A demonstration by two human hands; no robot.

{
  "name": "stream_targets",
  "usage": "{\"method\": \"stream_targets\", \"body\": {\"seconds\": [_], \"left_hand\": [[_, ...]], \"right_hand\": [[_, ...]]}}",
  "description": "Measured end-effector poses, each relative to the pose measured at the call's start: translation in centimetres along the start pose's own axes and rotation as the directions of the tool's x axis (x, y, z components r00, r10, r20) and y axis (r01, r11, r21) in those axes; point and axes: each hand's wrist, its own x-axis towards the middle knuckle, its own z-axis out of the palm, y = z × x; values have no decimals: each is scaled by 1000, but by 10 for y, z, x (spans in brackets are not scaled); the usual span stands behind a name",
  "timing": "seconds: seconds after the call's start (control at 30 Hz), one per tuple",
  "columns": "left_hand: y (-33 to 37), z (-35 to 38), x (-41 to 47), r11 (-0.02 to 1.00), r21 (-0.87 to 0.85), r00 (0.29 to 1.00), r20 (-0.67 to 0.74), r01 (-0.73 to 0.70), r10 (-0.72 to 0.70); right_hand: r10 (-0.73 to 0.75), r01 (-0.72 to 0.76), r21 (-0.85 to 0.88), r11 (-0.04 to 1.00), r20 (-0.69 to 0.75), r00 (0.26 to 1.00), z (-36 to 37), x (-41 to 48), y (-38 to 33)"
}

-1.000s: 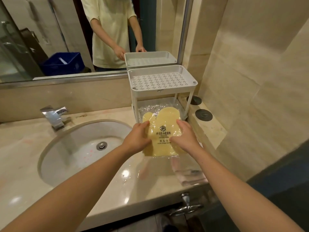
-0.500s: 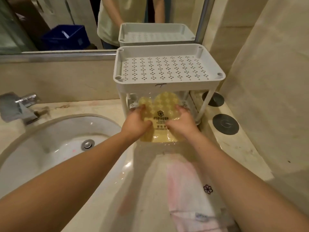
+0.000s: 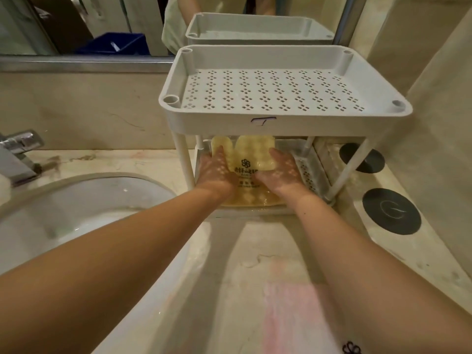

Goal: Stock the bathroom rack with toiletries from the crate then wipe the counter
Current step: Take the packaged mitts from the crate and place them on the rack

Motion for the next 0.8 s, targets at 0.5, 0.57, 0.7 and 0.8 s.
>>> {"method": "stream_targets", "body": {"seconds": [0.5, 0.57, 0.7, 0.8], "left_hand": [[0, 12, 8, 912, 377, 987, -45, 162, -156], [-1, 14, 7, 892, 423, 987, -48, 159, -153], [0, 14, 3, 854, 507, 993, -33, 114, -114], [0, 15, 1, 831, 550, 996, -25, 85, -86]], "right_hand": [[-2, 14, -87, 996, 137, 991, 24, 24, 4], [1, 16, -120, 993, 142, 990, 25, 25, 4], [3, 29, -190, 981, 163, 987, 26, 27, 4], [8, 38, -297, 954, 152, 988, 25, 26, 7]]}}
